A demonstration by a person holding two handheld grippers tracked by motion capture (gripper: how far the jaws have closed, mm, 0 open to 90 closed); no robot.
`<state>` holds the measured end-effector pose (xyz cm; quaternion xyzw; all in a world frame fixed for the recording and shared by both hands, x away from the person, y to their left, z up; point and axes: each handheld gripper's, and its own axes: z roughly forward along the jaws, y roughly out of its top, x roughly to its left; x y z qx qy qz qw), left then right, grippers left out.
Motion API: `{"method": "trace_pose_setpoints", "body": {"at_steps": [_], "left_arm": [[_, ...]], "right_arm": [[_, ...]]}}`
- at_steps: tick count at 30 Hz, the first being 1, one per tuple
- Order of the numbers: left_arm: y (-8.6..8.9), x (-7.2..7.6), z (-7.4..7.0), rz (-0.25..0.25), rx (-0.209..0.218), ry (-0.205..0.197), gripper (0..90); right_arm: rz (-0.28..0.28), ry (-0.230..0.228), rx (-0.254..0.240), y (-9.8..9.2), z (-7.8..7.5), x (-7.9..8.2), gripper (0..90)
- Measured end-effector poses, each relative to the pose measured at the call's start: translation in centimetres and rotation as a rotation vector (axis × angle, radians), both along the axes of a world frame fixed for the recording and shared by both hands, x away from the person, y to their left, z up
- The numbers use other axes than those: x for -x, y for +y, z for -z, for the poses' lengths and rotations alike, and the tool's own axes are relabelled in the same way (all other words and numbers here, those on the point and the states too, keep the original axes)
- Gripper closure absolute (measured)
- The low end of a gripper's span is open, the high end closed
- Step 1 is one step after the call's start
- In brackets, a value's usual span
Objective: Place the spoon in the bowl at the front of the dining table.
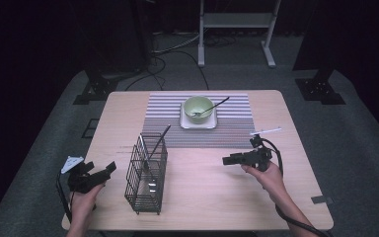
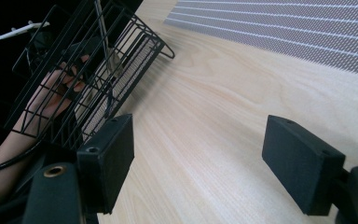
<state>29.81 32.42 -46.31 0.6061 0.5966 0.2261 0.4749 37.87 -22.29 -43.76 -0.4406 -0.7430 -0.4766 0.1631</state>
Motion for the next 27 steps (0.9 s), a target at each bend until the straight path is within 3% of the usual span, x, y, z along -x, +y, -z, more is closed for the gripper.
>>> {"method": "trace_pose_setpoints", "body": {"at_steps": [27], "left_arm": [[0.0, 0.0, 0.0, 0.003, 0.000, 0.000, 1.0]], "right_arm": [[-0.013, -0.014, -0.024, -0.3, 1.3, 3.0, 23.9]]}}
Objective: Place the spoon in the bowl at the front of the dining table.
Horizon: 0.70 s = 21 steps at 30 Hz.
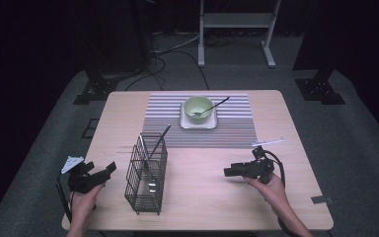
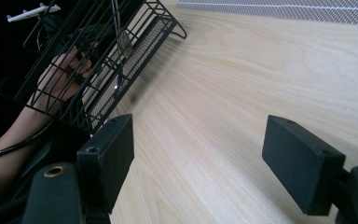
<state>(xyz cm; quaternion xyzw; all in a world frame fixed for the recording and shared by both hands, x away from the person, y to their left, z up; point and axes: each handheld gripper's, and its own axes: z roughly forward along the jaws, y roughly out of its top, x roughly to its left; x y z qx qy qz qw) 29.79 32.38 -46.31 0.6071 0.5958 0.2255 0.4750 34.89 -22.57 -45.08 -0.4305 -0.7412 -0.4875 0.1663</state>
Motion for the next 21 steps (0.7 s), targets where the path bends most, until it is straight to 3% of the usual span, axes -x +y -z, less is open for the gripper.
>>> {"method": "trace_pose_setpoints", "body": {"at_steps": [21], "left_arm": [[-0.1, 0.0, -0.1, 0.004, -0.003, -0.002, 1.0]], "right_arm": [[0.020, -0.017, -0.020, -1.0, 1.0, 1.5, 23.8]]}}
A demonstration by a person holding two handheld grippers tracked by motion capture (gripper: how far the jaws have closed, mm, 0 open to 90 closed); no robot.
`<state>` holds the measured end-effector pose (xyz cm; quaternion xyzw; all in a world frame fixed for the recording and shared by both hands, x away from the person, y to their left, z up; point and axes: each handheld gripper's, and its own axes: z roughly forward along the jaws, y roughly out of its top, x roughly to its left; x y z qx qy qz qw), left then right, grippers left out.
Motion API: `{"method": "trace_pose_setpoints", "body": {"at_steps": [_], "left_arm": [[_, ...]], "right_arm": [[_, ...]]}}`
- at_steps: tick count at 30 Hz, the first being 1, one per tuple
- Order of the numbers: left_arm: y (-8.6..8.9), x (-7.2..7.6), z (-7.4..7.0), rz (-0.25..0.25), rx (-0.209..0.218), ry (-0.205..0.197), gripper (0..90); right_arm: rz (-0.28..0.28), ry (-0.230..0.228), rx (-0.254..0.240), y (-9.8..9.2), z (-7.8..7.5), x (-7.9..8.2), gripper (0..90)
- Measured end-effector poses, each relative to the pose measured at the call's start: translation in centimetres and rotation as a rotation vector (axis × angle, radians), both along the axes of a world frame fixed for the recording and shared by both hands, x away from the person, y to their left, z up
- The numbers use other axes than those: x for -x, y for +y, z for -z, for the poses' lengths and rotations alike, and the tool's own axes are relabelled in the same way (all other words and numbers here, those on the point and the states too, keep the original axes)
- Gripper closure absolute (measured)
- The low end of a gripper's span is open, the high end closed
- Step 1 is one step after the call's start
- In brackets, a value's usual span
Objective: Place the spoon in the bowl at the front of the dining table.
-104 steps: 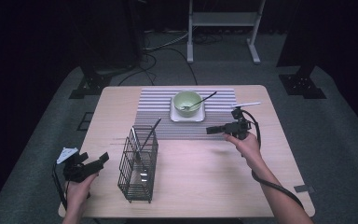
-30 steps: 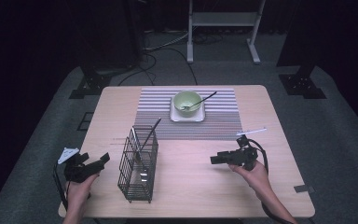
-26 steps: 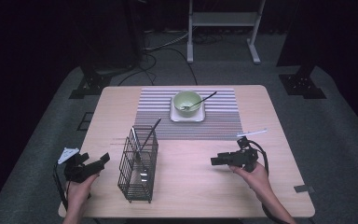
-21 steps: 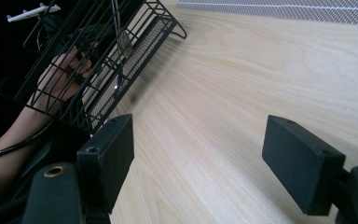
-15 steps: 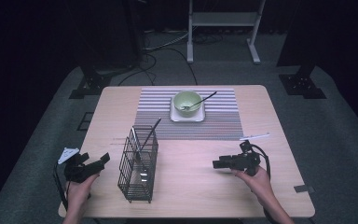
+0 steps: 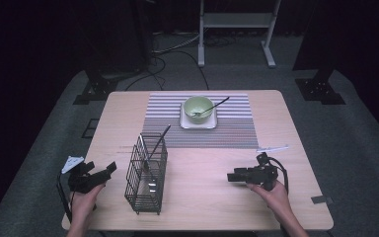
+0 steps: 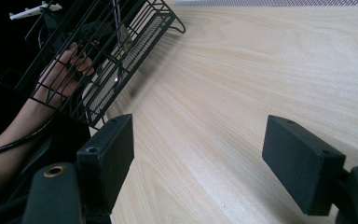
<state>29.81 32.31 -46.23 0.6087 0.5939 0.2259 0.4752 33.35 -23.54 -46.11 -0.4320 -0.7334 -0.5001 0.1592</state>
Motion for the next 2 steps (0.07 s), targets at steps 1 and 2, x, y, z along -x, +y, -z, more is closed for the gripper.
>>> {"method": "trace_pose_setpoints", "body": {"at_steps": [1, 2], "left_arm": [[0.00, -0.03, -0.01, -0.001, 0.001, 0.000, 1.0], [0.01, -0.07, -0.01, -0.002, 0.001, -0.001, 1.0]], "right_arm": [[0.000, -0.001, 0.001, 0.03, 0.02, 0.00, 23.8], [-0.001, -0.002, 0.004, 0.05, 0.00, -0.02, 23.8]]}}
